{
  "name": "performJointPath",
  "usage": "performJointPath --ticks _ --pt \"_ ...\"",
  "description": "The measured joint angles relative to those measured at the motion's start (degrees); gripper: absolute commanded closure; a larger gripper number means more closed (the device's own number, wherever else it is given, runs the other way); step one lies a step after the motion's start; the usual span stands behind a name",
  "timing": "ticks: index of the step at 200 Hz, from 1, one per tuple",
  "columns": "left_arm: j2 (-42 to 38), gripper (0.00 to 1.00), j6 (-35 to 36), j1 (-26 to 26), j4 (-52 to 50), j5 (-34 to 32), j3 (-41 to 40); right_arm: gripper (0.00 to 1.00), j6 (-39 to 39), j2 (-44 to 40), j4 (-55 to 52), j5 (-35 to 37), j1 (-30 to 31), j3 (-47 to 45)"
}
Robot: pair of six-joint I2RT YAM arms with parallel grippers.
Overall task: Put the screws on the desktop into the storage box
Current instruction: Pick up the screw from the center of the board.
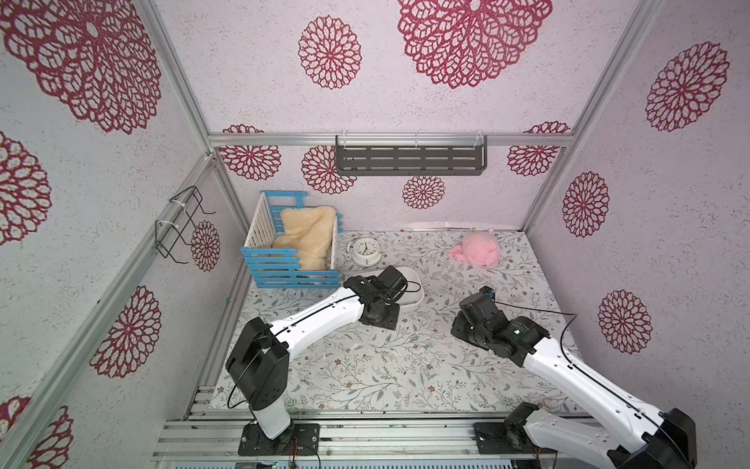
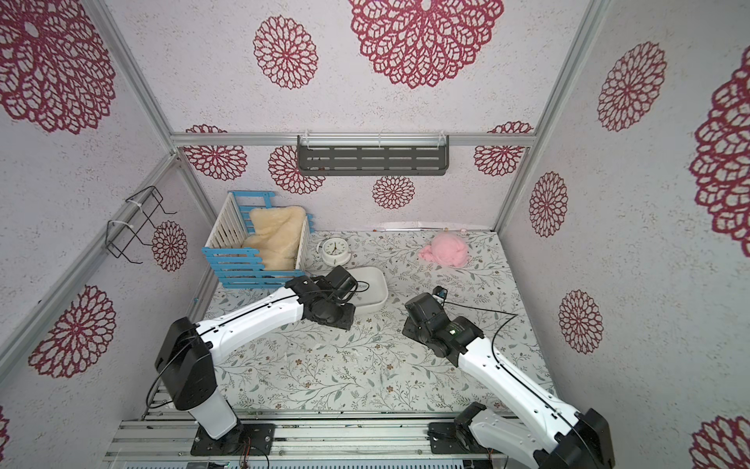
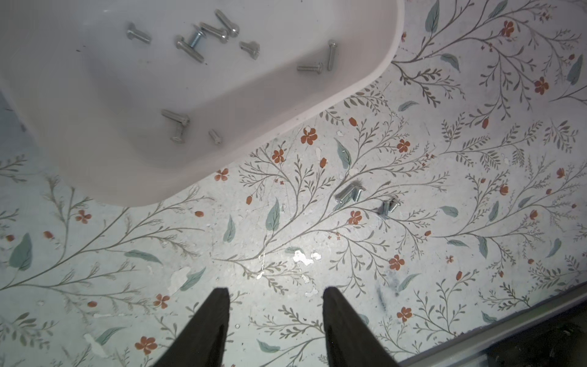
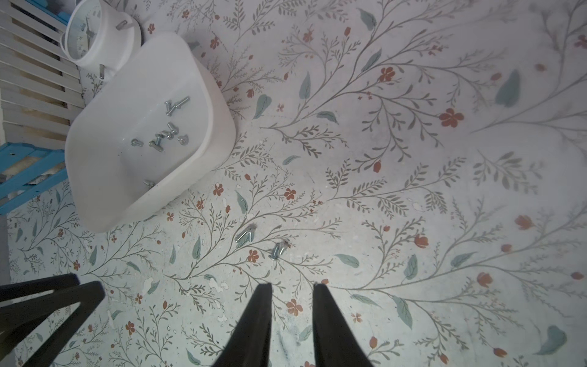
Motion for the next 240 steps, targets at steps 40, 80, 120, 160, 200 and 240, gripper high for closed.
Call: performJointPath --ticks 40,80,120,160,200,240 --pt "7.9 0.49 1.8 -3.1 0.7 2.1 5.6 0.73 0.0 -6.5 -3.6 1.0 -3.7 0.0" --pt "14.0 0.49 4.8 -4.4 1.0 3.7 8.1 0.72 -0.1 -9.0 -5.9 1.2 -5.2 -0.8" --pt "17.2 0.5 6.7 -4.4 0.9 4.7 8.3 0.72 -0.1 -9.2 -7.2 1.2 -5.9 -1.0" --pt "17.9 0.5 7.7 -4.4 1.0 5.7 9.4 0.72 -0.1 -9.2 -7.1 1.1 -6.2 -1.0" --pt "18.8 0.51 8.2 -4.5 1.0 6.6 10.3 0.72 -0.2 -8.8 -7.1 1.0 -6.4 -1.0" --pt "20.9 0.52 8.9 -4.7 1.0 7.2 10.6 0.72 -0.5 -8.2 -7.1 0.9 -6.5 -1.0"
